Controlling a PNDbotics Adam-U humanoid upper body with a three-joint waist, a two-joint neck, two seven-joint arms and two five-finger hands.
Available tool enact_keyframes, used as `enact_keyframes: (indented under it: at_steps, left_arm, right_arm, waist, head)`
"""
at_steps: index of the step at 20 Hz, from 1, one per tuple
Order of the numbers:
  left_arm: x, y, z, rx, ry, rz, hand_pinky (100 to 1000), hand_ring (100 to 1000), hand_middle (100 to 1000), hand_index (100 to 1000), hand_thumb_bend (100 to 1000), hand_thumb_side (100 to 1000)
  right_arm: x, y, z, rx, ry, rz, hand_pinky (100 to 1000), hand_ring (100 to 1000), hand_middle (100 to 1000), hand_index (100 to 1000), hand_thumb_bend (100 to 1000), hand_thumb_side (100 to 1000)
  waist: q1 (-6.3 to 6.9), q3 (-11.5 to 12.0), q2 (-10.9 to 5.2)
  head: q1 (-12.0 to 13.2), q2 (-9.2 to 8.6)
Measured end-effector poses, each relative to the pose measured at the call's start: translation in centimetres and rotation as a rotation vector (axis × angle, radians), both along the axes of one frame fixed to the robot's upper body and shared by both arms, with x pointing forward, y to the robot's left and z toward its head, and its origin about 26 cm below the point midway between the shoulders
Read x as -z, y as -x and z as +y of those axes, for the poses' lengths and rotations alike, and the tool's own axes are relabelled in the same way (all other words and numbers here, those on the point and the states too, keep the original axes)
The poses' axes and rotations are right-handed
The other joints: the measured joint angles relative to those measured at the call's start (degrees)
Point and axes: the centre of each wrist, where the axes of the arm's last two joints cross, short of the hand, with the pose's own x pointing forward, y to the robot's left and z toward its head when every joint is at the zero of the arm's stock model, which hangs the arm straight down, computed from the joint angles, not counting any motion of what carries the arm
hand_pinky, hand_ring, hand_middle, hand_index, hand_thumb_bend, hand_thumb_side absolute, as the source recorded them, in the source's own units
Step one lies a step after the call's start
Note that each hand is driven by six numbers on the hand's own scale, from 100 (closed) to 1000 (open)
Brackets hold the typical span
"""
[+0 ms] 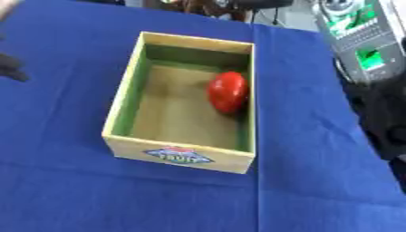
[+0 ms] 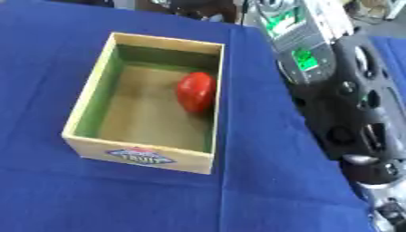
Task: Pick up objects on the table and place them in the box.
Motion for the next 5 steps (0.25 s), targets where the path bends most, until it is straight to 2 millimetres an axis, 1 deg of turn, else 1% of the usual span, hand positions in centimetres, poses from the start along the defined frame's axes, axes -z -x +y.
enact_keyframes:
  at_steps: [1,5]
  left_arm:
    - [0.0,0.0,0.0,-0.001,0.0,0.001,485,547,643,834,100,905]
    - [0.0,0.0,0.0,-0.004,0.0,0.001,485,548,644,834,100,906]
  right_arm:
    - [-0.2,0.4,-0.3,-0.004,-0.016,-0.01,705,774,790,923,227,654]
    - [-0.8,2.2,-2.1,-0.007,-0.094,-0.051,695,758,776,923,100,653]
  waist:
    - [0.04,-0.2,0.0]
    - [0.34,-1.0,-0.04]
  head:
    - [0.2,0.01]
    - [1.0,0.18]
